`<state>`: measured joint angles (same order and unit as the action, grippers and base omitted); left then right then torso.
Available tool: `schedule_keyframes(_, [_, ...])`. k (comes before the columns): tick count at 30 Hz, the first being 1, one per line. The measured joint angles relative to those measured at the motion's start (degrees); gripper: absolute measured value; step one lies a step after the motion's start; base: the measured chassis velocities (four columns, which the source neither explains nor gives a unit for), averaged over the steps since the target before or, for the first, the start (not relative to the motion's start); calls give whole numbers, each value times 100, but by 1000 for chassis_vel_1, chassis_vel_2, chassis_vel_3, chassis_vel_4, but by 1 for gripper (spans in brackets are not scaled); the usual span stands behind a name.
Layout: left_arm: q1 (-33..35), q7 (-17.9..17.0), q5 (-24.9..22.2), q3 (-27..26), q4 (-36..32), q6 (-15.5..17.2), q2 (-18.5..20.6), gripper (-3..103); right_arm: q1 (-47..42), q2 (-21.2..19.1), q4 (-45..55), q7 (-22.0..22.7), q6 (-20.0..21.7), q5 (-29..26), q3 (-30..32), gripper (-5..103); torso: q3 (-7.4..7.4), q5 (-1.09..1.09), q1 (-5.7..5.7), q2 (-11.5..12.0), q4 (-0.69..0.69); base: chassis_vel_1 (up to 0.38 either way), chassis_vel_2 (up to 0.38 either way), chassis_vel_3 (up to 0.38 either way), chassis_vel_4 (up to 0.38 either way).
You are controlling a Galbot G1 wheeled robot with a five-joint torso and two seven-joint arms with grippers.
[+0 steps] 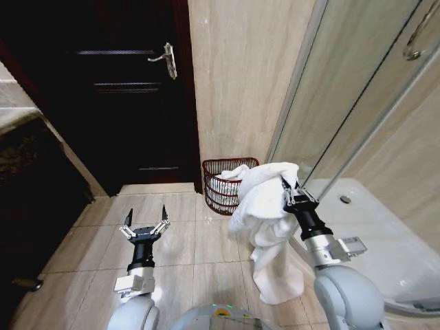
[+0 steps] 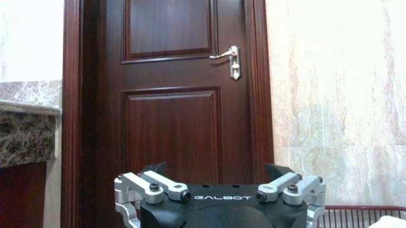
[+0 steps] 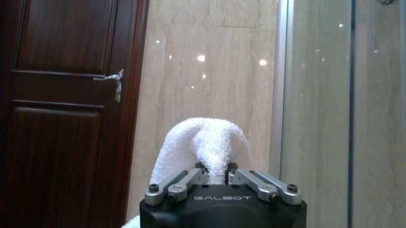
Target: Discard the used towel into the hamper.
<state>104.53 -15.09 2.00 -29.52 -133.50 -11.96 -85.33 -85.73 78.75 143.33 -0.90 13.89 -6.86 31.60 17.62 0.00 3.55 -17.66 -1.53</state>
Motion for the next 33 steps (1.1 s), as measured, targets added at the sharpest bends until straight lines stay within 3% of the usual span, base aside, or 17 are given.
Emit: schedule_keyframes(33, [15,156,55,26,56,-27,-20,100,173,-126,-10,133,59,-19,12,12,532,0,286,-815,0,0,0,0,0])
